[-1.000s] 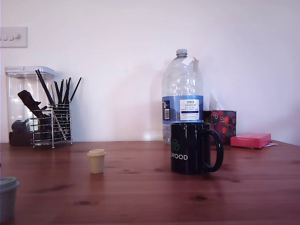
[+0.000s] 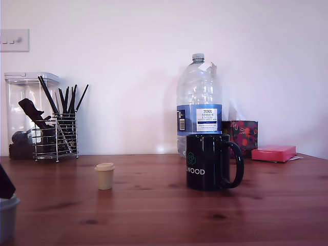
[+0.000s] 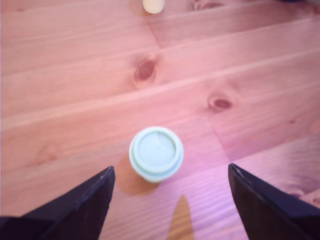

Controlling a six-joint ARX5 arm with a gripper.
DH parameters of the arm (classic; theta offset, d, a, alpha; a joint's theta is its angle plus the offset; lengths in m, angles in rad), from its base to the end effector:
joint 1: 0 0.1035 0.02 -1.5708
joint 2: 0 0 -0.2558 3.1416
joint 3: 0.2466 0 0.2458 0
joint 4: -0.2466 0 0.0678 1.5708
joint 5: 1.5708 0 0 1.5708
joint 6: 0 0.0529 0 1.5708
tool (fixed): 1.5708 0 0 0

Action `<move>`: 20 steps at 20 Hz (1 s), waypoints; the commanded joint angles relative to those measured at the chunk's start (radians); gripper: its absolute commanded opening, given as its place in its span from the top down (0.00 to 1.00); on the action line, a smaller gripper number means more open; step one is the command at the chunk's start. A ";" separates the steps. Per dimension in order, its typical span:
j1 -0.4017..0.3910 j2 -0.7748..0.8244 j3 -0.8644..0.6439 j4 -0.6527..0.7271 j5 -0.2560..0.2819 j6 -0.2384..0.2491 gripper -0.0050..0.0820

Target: Pick up the coffee capsules from the table one by one and drop them inside the nearest coffee cup

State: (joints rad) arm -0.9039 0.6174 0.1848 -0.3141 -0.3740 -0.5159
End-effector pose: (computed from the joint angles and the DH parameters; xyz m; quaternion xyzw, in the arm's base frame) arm 0.1011 -0.0972 0.1266 -0.0189 0.3453 -0.1611 0.9244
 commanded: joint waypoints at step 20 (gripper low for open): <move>0.254 0.306 -0.068 0.371 0.270 0.229 0.19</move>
State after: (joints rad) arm -0.6544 0.9154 0.1352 0.0399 -0.1074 -0.2977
